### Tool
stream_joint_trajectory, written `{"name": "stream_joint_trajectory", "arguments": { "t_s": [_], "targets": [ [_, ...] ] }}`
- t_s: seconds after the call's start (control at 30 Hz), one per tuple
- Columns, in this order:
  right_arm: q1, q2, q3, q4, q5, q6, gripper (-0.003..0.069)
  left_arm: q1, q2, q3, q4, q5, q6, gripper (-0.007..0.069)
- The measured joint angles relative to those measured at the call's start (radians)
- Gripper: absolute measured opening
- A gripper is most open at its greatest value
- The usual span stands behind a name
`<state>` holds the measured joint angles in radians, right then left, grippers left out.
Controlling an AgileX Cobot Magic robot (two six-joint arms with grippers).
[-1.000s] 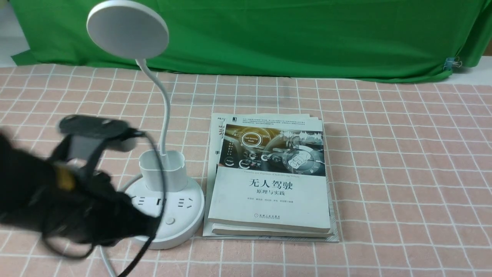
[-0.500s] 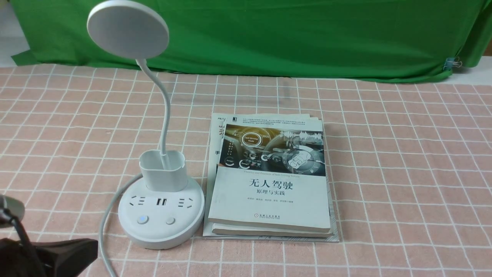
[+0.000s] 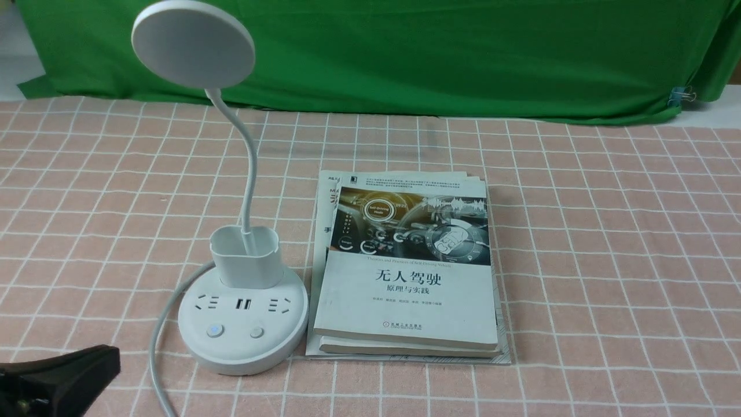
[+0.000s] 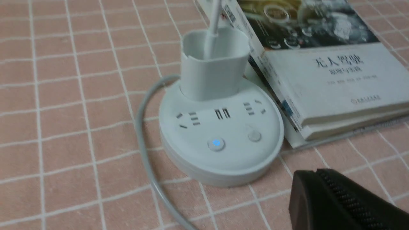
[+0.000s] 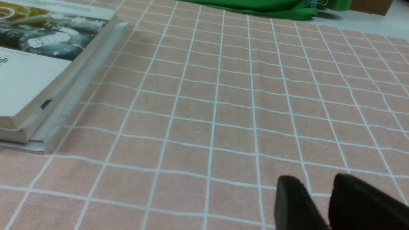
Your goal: Turn off the table lamp on the pink coffee tablecloth by hand.
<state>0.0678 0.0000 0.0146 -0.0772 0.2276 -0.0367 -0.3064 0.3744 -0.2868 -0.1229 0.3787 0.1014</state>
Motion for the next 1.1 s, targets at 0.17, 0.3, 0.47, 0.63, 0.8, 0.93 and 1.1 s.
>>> {"name": "stream_joint_trajectory", "arguments": {
  "t_s": [0.17, 0.3, 0.47, 0.63, 0.8, 0.93, 1.1],
  "targets": [
    [0.000, 0.000, 0.000, 0.000, 0.000, 0.000, 0.0240, 0.178, -0.204, 0.121, -0.065, -0.042, 0.069, -0.0003],
    [0.000, 0.000, 0.000, 0.000, 0.000, 0.000, 0.0240, 0.284, -0.324, 0.194, -0.068, -0.041, 0.071, -0.0003],
    [0.000, 0.000, 0.000, 0.000, 0.000, 0.000, 0.0240, 0.311, -0.371, 0.251, -0.070, -0.042, 0.072, -0.0003],
    [0.000, 0.000, 0.000, 0.000, 0.000, 0.000, 0.0240, 0.313, -0.374, 0.290, -0.076, -0.041, 0.064, -0.0003],
    [0.000, 0.000, 0.000, 0.000, 0.000, 0.000, 0.0240, 0.313, -0.375, 0.293, -0.084, -0.055, 0.047, -0.0003],
    [0.000, 0.000, 0.000, 0.000, 0.000, 0.000, 0.0240, 0.313, -0.375, 0.293, -0.086, -0.062, 0.044, -0.0003],
    [0.000, 0.000, 0.000, 0.000, 0.000, 0.000, 0.0240, 0.313, -0.375, 0.293, -0.086, -0.064, 0.044, -0.0002]
  ]
}}
